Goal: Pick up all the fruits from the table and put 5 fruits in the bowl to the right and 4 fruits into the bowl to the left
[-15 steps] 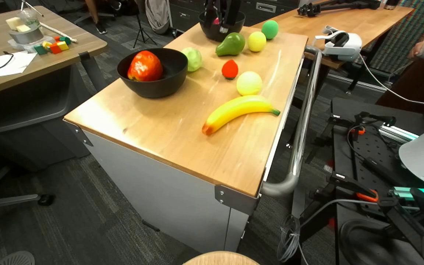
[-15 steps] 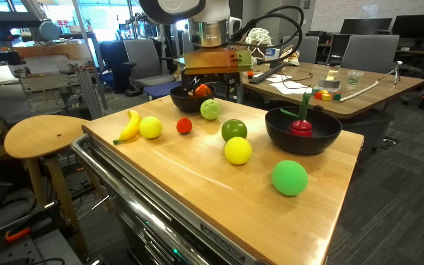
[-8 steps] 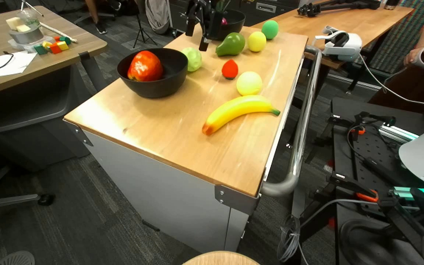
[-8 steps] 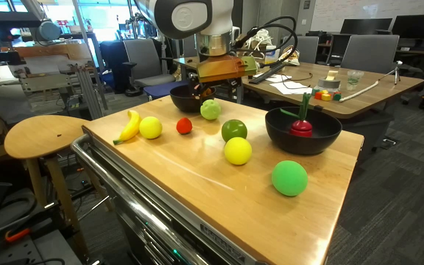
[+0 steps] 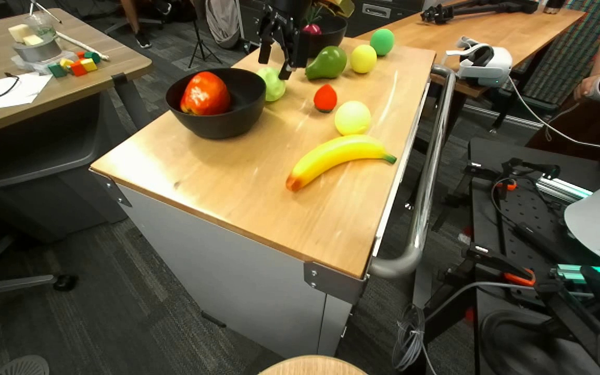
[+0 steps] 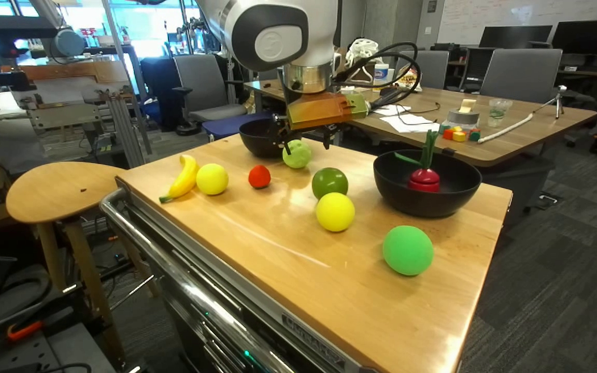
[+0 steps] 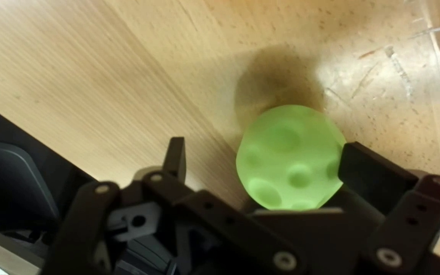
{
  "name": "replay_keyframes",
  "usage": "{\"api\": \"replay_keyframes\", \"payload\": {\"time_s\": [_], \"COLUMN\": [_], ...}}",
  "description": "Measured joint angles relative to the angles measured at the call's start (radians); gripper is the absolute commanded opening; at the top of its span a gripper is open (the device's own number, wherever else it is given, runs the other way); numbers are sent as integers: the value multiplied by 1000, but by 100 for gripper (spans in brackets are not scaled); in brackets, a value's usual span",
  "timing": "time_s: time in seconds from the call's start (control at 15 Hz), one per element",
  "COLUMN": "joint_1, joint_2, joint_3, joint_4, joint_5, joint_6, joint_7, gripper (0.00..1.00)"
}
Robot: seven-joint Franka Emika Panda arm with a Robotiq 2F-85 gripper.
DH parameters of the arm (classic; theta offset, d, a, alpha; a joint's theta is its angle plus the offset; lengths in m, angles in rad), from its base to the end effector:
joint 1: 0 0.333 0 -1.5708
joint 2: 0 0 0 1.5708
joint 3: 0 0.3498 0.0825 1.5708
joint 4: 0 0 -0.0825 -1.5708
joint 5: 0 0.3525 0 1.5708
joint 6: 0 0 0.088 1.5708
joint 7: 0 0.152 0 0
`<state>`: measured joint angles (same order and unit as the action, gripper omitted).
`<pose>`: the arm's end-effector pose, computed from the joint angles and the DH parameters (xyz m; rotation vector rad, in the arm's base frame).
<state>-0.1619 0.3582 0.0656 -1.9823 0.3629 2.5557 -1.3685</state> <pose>0.6266 -0.0590 0.3169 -2.6909 -1.4411 -0.5023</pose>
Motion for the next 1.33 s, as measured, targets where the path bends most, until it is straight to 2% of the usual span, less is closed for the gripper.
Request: {"api": "replay_keyframes", "payload": {"time_s": [0.73,0.8,0.87,1.07,1.2,1.33], "joint_1": [-8,-8,-8,-8,-9,-9], "joint_2": [17,17,17,18,20,20], "joint_3": [44,44,44,38,34,34], "joint_4": [10,14,16,17,18,20], "joint_5": [0,0,-1,-3,-4,-4], "joint_6": [-22,-28,-33,-36,-36,-40], "joint_7": [0,1,4,16,21,26], "gripper": [100,84,74,48,38,33]}}
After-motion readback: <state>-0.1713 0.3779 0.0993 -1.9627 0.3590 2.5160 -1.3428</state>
